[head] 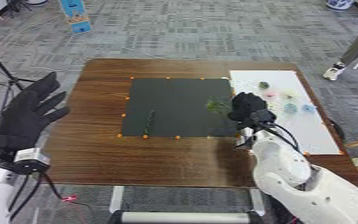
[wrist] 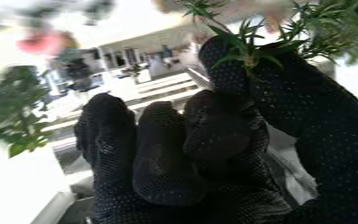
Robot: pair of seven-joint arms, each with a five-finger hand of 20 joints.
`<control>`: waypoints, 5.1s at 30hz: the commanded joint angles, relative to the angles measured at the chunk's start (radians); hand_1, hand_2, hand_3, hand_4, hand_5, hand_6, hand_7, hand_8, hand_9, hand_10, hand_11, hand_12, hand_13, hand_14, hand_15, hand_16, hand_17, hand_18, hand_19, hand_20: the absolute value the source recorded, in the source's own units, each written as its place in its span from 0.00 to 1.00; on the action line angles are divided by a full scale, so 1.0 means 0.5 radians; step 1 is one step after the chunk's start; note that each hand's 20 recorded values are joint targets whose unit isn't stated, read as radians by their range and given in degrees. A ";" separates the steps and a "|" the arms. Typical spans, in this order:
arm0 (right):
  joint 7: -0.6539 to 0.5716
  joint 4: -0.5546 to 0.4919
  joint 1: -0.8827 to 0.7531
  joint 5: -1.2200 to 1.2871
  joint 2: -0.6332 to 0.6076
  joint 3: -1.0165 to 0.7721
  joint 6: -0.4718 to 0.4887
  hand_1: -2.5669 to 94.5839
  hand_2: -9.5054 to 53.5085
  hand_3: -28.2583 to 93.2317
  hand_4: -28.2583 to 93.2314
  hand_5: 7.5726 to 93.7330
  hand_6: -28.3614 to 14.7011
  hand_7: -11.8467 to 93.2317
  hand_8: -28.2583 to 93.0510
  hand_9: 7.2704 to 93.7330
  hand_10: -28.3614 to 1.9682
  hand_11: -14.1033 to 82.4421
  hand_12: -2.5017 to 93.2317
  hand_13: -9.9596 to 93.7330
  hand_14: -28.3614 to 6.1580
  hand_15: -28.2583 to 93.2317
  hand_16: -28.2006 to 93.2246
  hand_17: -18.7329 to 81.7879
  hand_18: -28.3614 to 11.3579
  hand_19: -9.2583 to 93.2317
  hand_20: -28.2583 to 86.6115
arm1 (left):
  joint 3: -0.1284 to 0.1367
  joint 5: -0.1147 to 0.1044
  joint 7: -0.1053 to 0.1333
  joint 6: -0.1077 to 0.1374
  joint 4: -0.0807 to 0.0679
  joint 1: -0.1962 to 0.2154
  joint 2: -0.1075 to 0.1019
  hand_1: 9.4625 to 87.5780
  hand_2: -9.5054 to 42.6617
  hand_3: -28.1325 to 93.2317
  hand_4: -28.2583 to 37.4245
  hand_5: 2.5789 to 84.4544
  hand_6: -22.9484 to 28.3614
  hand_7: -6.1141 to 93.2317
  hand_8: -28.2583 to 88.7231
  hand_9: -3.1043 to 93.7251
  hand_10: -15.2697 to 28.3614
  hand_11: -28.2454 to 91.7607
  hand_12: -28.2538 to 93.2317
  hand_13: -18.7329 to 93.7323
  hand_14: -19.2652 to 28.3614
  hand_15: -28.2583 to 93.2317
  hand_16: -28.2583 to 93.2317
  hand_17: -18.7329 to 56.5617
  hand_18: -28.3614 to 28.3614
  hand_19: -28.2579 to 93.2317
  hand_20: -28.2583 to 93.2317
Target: Arrange flowers
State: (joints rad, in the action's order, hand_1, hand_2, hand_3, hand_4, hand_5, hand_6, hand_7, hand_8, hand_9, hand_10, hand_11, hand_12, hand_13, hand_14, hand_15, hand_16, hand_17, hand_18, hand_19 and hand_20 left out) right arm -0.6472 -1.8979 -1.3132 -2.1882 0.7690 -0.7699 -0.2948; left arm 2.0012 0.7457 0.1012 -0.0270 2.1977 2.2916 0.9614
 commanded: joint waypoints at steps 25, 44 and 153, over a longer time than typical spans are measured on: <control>-0.118 0.556 0.333 -0.067 0.661 0.400 0.374 0.42 0.00 0.92 0.22 0.75 0.62 0.61 0.45 0.87 0.67 0.84 0.52 0.86 0.59 0.96 0.60 0.72 0.18 1.00 0.91 | -0.048 -0.015 -0.041 -0.009 -0.001 -0.036 0.008 0.21 0.00 0.73 0.00 0.23 0.47 0.22 0.17 0.21 0.53 0.33 0.41 0.30 0.68 0.32 0.28 0.08 0.93 0.56 0.28; -0.085 0.440 0.199 0.122 0.775 0.271 0.658 0.32 0.07 0.89 0.10 0.83 0.65 0.38 0.23 0.91 0.68 0.77 0.50 0.88 0.61 0.93 0.61 0.75 0.20 1.00 0.89 | -0.044 -0.019 -0.073 -0.027 0.010 -0.017 0.002 0.21 0.00 0.74 0.00 0.23 0.48 0.22 0.17 0.20 0.53 0.33 0.41 0.30 0.67 0.31 0.27 0.09 0.92 0.55 0.28; 0.373 0.379 0.215 0.400 -0.157 -0.075 0.843 0.26 0.53 1.00 0.29 0.39 0.72 0.24 0.14 0.84 0.57 0.69 0.51 0.83 0.54 0.93 0.54 0.68 0.14 1.00 0.88 | -0.016 -0.024 -0.012 0.031 0.064 0.099 0.067 0.20 0.00 0.74 0.00 0.23 0.47 0.22 0.17 0.21 0.53 0.33 0.41 0.30 0.67 0.31 0.28 0.08 0.92 0.55 0.28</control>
State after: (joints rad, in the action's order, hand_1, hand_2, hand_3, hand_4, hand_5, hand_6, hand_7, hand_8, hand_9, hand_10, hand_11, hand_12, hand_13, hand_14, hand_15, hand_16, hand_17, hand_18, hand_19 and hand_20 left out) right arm -0.4441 -1.8048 -1.2261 -2.0090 0.6843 -0.8668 0.1292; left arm 1.9925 0.7408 0.0888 -0.0162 2.2229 2.3290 0.9909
